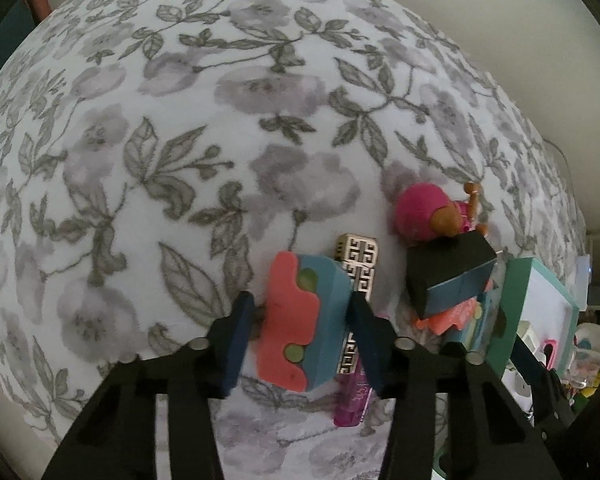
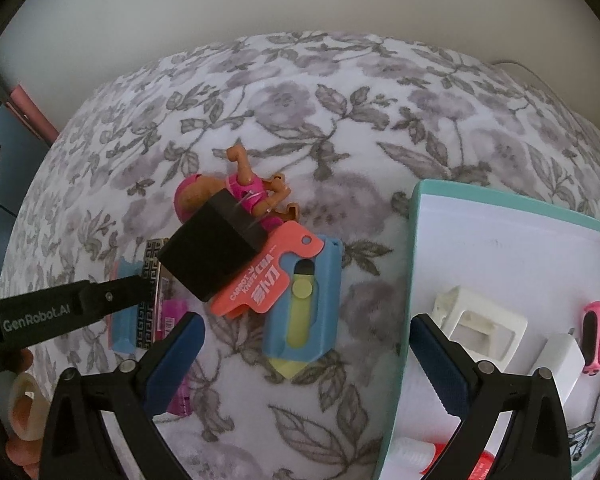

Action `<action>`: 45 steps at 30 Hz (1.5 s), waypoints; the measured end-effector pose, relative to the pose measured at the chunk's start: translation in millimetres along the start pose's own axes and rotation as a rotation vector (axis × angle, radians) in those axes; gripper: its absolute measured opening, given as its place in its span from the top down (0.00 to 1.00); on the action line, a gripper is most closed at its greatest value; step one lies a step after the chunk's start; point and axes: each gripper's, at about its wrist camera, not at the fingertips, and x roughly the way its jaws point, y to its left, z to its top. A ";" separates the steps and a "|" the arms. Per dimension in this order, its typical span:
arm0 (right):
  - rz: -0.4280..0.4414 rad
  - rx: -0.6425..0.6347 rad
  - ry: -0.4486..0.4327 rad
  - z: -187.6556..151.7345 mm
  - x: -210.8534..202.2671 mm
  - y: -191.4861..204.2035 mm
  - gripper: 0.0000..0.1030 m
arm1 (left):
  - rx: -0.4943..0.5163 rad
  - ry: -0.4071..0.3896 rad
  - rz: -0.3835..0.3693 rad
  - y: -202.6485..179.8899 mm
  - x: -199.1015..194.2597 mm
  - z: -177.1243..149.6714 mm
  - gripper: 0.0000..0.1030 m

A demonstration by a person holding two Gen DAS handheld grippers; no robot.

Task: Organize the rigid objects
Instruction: 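Close the left tool on the red-and-teal block and lift it, then lower the right tool onto the magenta tube and close on it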

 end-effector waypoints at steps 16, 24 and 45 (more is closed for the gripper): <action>-0.008 -0.033 -0.056 3.9 -15.6 6.9 0.04 | -0.037 -0.045 0.089 14.4 -2.9 12.1 0.57; 0.020 -0.117 -0.020 -1.1 -14.7 32.0 0.11 | -0.058 -0.051 0.119 30.0 -6.2 15.5 0.57; 0.023 -0.258 0.080 -28.8 14.3 72.6 0.51 | -0.033 -0.058 0.199 52.6 -11.2 12.5 0.57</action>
